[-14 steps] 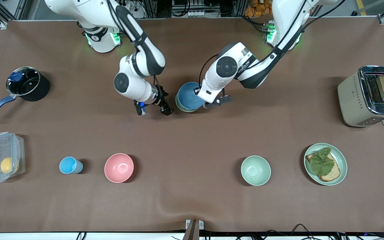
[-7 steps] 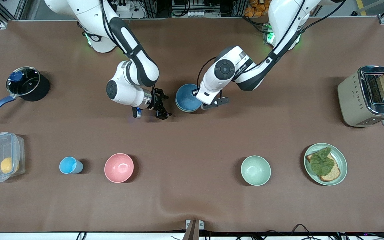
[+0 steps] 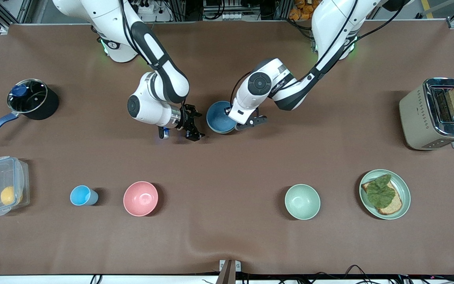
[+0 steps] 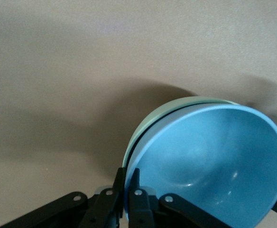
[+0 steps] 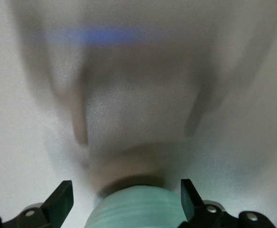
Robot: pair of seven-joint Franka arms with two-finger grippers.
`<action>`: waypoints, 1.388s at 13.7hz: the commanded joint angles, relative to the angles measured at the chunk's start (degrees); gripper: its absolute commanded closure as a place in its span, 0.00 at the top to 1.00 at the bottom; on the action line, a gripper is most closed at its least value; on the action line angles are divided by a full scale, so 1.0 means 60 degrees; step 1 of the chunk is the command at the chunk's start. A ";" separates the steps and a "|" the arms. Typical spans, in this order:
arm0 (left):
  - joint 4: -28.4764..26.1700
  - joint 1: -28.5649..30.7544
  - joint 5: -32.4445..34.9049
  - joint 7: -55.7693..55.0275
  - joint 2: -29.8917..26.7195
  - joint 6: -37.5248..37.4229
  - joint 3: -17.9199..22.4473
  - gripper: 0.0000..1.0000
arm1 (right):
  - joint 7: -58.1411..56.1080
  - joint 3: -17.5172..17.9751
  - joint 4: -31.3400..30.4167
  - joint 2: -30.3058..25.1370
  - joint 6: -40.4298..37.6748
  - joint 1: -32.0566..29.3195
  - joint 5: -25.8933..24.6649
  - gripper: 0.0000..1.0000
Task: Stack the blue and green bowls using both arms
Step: 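Open the left gripper off the blue bowl while the right gripper releases the green bowl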
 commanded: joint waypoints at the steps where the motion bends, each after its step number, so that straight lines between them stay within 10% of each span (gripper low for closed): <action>1: 0.0268 -0.0120 0.0260 -0.0434 0.0202 0.0073 0.0042 0.00 | -0.0195 0.0028 0.0103 0.0081 0.0060 0.0026 0.0318 1.00; 4: 0.0589 -0.0149 0.0289 -0.0596 0.0290 0.0058 0.0057 1.00 | -0.0195 0.0028 0.0103 0.0081 0.0060 0.0040 0.0318 1.00; 19: 0.4367 0.1606 0.0713 -0.0291 -0.0485 -0.4961 0.0569 1.00 | -0.1835 -0.0689 -0.0014 -0.0109 -0.0493 0.0011 -0.1001 1.00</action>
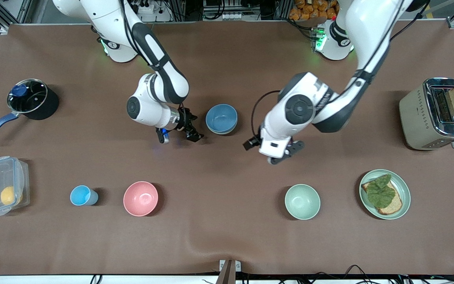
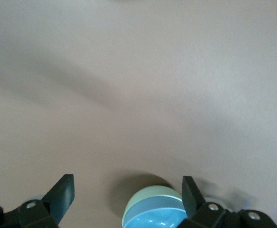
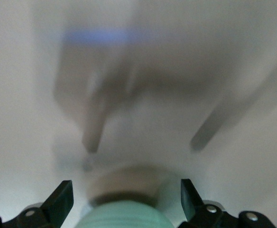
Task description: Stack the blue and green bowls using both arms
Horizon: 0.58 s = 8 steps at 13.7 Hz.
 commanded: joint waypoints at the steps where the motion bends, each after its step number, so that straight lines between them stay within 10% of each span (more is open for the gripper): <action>1: 0.0738 0.0630 0.0417 0.0279 -0.0302 -0.1305 -0.0052 1.00 | -0.0144 -0.0475 -0.0035 -0.0209 -0.0678 -0.0076 -0.0440 1.00; 8: 0.1209 0.2624 0.0534 0.2989 -0.1369 -0.2466 -0.0052 1.00 | -0.1371 -0.1019 -0.0050 -0.0604 -0.2670 -0.1273 -0.1482 1.00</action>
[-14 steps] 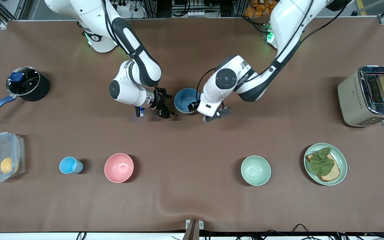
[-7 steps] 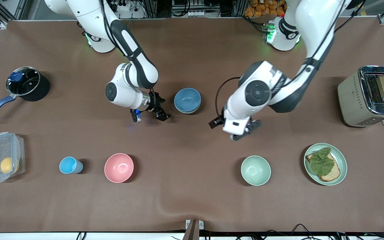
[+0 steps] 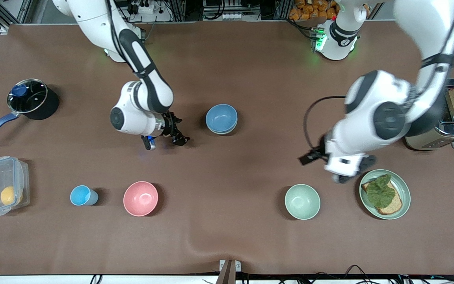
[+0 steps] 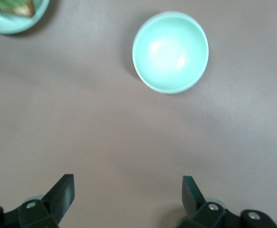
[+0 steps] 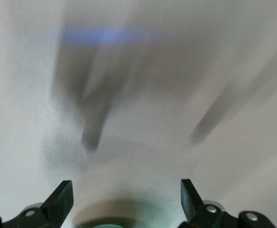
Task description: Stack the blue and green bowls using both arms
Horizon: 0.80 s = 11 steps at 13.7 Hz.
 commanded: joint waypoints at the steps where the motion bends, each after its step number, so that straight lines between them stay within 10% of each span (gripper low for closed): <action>1: -0.0131 0.0496 0.0231 0.0547 -0.0927 -0.0203 -0.0081 1.00 | -0.0652 0.0003 -0.0085 -0.0570 -0.0961 -0.0952 -0.0617 1.00; 11: -0.3704 0.0835 -0.1249 -0.1035 -0.3582 0.1364 -0.0271 1.00 | -0.1265 0.0048 0.1627 -0.2137 -0.5676 -0.4074 -0.5260 1.00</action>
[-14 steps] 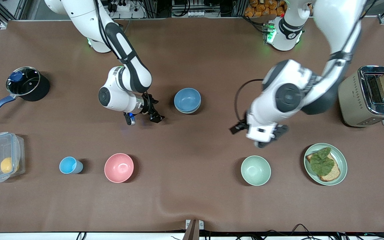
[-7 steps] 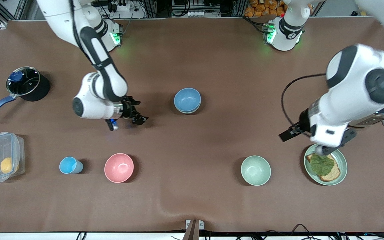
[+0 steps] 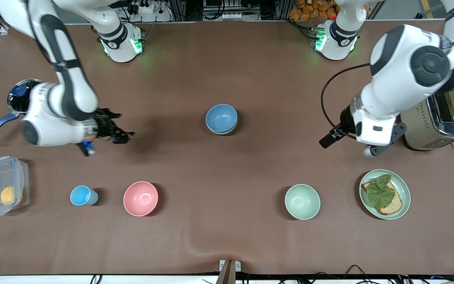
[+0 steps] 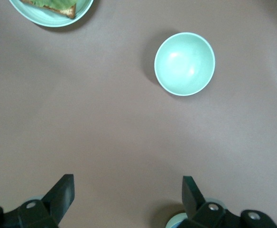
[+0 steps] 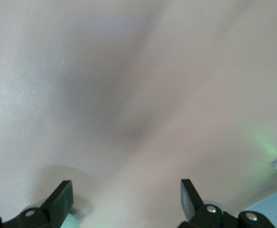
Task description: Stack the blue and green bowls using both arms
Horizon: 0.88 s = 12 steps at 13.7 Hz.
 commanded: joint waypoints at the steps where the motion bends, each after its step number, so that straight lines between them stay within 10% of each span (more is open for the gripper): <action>1: -0.0880 0.0175 -0.0125 0.0368 -0.0773 0.0224 -0.0035 1.00 | -0.0566 0.0137 0.0595 -0.0535 -0.0869 -0.0342 -0.0871 1.00; 8: 0.2018 0.0702 0.0987 0.4340 0.0324 -0.3317 0.0199 1.00 | -0.1345 0.1393 0.1738 -0.1093 -0.1516 -0.2170 -0.1986 1.00; 12: 0.2094 0.1023 0.0858 0.4927 -0.0053 -0.3922 0.0258 1.00 | -0.2731 0.2334 0.2252 -0.2013 -0.1808 -0.2906 -0.2631 1.00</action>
